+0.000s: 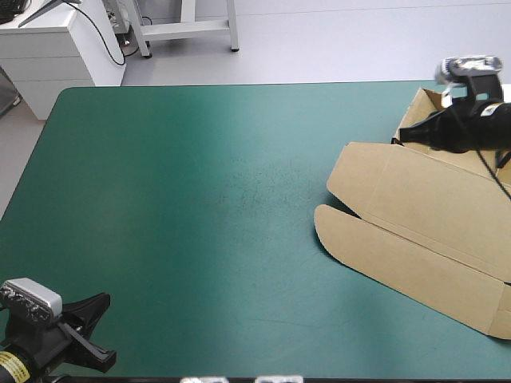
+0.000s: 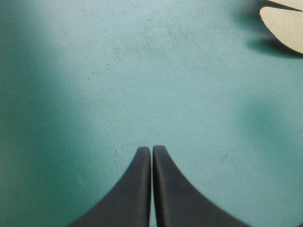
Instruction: Fold the box
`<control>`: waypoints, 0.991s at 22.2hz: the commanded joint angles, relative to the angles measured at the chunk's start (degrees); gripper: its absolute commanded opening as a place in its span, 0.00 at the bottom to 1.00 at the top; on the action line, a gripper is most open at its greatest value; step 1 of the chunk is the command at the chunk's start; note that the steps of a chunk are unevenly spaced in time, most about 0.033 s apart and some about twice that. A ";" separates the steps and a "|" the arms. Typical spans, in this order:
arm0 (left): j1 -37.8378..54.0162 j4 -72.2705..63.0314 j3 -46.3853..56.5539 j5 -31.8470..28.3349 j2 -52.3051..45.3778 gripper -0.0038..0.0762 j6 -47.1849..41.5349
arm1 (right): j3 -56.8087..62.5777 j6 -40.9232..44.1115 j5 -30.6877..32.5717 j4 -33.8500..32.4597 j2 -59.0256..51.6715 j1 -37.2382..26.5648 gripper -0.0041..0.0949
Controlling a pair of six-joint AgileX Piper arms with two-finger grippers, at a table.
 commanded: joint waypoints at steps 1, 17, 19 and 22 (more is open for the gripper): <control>-0.28 1.98 -0.85 -4.39 0.88 0.04 -0.59 | 6.63 -2.13 -6.62 -3.33 -10.59 10.15 0.04; -0.28 1.86 7.97 -11.02 -6.52 0.04 -0.48 | 53.75 2.23 -25.66 -11.05 -58.32 13.76 0.04; -0.28 1.86 8.64 -11.15 -8.46 0.04 -0.48 | 55.36 2.23 -26.25 -11.61 -62.04 13.76 0.04; -0.28 1.86 9.08 -11.47 -10.78 0.04 -0.48 | 57.68 2.23 -26.66 -12.18 -66.23 13.76 0.04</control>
